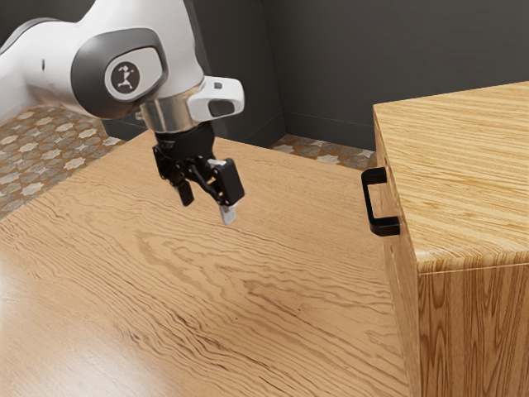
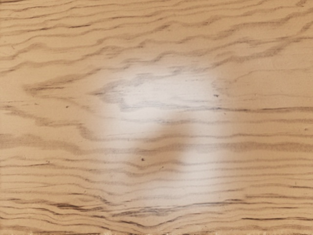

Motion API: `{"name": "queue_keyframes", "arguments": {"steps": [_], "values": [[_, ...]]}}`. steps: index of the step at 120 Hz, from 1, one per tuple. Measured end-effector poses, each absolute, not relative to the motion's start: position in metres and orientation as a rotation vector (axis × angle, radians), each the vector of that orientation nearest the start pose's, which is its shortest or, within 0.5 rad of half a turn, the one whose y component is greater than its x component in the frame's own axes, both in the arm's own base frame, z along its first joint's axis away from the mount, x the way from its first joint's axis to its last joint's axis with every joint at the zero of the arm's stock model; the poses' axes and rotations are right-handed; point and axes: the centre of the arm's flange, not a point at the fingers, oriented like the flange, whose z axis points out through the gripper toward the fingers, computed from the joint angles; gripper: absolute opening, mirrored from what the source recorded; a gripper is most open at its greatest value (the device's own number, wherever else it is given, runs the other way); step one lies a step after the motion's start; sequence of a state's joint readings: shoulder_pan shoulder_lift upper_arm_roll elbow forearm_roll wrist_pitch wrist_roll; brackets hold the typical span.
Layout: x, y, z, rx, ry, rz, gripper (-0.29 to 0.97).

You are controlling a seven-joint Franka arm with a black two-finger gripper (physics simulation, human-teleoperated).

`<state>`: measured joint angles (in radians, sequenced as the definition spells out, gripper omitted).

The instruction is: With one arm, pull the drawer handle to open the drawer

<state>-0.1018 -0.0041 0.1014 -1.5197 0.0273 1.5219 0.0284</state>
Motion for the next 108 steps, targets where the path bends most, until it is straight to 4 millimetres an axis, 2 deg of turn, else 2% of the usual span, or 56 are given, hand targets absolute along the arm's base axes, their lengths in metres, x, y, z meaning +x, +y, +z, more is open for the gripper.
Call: {"name": "queue_keyframes", "arguments": {"steps": [28,33,39,45,52,58,65,78,93,108], "values": [[0.546,0.007,0.648,-3.129,0.059,0.004,0.68],[0.542,0.006,0.666,-3.151,0.059,-0.044,0.68],[0.528,0.01,0.706,-3.167,0.049,-0.154,0.68],[0.511,0.03,0.734,-3.177,-0.041,-0.228,0.68],[0.497,0.067,0.747,-3.176,-0.22,-0.259,0.68],[0.492,0.077,0.752,-3.179,-0.325,-0.265,0.68],[0.493,0.066,0.752,-3.196,-0.391,-0.261,0.68],[0.498,0.024,0.752,-3.216,-0.466,-0.252,0.68],[0.505,0.012,0.746,-3.204,-0.628,-0.243,0.68],[0.51,-0.011,0.747,-3.198,-0.723,-0.283,0.68]]}}
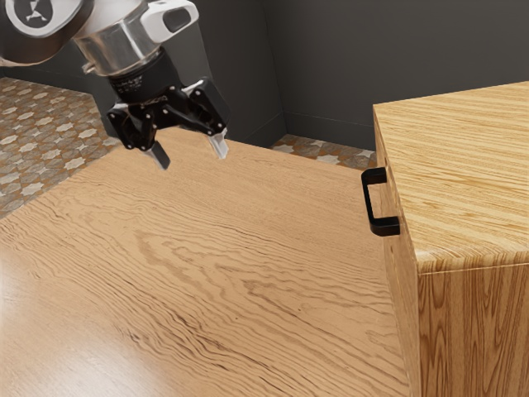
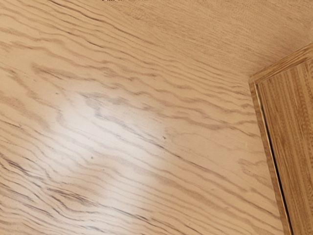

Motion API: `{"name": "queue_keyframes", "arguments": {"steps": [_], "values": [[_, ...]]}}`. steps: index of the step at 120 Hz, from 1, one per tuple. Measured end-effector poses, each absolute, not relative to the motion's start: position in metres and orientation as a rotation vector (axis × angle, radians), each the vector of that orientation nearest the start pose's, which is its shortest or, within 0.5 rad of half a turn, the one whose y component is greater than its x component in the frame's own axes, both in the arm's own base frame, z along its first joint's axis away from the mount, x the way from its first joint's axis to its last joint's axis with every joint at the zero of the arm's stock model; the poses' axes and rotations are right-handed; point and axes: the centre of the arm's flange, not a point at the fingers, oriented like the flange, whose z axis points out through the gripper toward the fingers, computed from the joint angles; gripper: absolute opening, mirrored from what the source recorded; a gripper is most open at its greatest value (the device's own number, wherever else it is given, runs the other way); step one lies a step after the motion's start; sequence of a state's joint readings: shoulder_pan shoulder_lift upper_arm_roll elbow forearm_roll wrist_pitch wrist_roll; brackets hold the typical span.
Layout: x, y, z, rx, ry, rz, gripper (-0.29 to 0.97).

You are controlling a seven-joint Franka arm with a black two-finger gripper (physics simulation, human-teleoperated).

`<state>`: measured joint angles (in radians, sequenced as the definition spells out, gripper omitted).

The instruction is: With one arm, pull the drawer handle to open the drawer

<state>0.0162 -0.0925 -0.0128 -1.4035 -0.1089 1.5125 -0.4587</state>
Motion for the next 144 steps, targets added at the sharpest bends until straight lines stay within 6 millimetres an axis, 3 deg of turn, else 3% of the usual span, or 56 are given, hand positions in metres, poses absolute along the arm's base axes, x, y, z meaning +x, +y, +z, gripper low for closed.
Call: {"name": "queue_keyframes", "arguments": {"steps": [13,25,39,86,144], "values": [[0.5,-0.049,0.758,-3.246,-0.731,-0.364,0.68],[0.472,-0.071,0.736,-3.335,-0.817,-0.379,0.68],[0.468,-0.095,0.727,-3.397,-0.907,-0.461,0.68],[0.508,-0.123,0.696,-3.415,-1.121,-0.549,0.68],[0.522,-0.146,0.664,-3.419,-1.244,-0.535,0.68]]}}
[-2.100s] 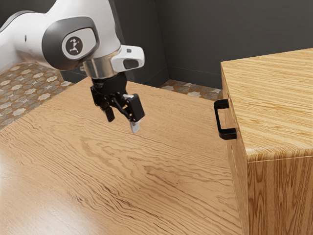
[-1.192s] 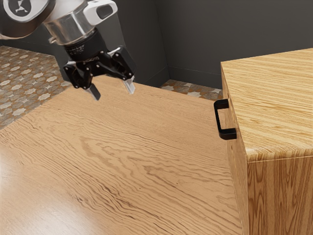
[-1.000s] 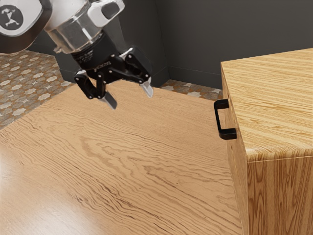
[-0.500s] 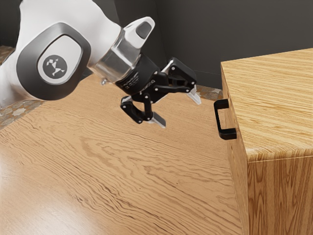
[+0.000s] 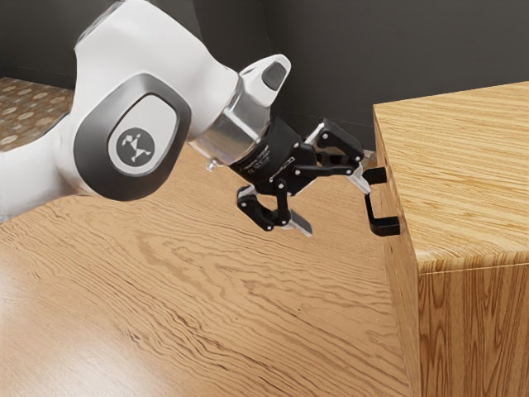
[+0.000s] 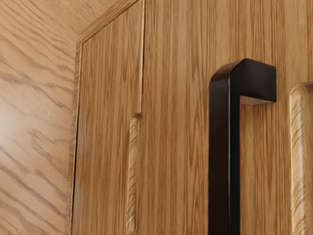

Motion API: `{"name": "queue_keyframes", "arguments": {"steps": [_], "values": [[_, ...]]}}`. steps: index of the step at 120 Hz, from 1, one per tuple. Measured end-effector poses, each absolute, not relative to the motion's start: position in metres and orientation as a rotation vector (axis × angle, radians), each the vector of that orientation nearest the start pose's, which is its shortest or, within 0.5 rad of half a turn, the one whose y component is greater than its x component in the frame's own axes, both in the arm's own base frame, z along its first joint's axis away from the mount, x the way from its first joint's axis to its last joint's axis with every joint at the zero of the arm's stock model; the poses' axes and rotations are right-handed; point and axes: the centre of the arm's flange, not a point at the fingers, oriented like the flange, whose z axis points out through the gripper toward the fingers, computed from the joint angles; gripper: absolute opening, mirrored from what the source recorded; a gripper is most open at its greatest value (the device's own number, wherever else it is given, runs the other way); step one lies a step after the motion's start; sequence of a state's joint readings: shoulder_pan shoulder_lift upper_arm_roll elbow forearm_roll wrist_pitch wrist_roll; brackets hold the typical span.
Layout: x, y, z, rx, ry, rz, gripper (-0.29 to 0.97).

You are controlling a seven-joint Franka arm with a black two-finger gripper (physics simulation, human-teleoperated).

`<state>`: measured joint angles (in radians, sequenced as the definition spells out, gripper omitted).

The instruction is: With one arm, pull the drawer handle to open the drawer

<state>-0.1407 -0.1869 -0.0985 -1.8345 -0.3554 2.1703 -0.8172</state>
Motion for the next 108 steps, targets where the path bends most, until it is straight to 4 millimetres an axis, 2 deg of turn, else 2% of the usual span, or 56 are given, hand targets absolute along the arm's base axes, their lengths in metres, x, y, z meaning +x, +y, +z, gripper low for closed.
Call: {"name": "queue_keyframes", "arguments": {"steps": [26,54,84,108], "values": [[0.529,-0.149,0.659,2.411,0.904,0.374,0.68],[0.536,-0.157,0.643,2.42,0.916,0.343,0.68],[0.534,-0.149,0.635,2.417,0.948,0.335,0.68],[0.527,-0.138,0.638,2.404,0.972,0.346,0.68]]}}
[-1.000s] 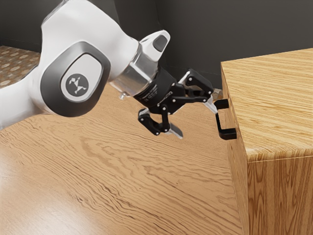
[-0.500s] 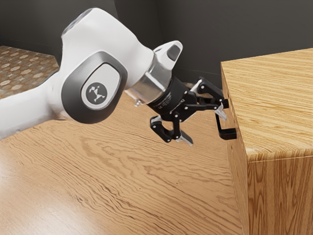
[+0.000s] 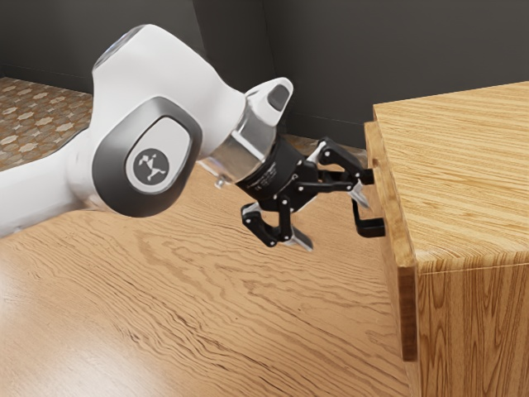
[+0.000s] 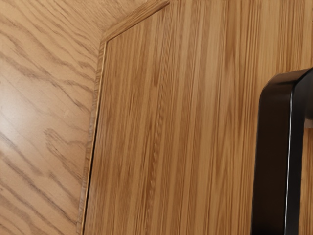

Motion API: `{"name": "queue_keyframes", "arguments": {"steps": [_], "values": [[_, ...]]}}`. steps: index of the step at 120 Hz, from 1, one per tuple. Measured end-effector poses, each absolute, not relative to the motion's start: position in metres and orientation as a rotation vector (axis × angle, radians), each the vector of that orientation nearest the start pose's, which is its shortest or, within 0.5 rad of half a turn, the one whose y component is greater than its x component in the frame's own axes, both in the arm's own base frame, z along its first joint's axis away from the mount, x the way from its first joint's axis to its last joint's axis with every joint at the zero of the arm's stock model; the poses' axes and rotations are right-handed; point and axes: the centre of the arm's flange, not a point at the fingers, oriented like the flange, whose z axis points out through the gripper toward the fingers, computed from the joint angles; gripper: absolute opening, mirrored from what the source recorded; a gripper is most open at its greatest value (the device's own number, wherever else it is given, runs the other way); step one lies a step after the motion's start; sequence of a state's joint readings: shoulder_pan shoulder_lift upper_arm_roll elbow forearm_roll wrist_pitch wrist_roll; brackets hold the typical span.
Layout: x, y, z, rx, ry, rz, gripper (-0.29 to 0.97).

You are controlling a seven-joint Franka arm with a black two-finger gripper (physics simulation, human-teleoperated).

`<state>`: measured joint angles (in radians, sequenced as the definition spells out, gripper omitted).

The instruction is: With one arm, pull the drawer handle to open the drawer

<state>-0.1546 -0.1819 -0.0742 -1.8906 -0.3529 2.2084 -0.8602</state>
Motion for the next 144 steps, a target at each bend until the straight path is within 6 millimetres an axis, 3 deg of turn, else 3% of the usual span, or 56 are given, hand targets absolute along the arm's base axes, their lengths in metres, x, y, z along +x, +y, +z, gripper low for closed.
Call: {"name": "queue_keyframes", "arguments": {"steps": [43,66,92,144], "values": [[0.51,-0.105,0.633,2.377,1.041,0.346,0.68],[0.498,-0.069,0.63,2.331,1.097,0.332,0.68],[0.47,-0.05,0.627,2.312,1.113,0.339,0.68],[0.435,0.016,0.625,2.243,1.183,0.367,0.68]]}}
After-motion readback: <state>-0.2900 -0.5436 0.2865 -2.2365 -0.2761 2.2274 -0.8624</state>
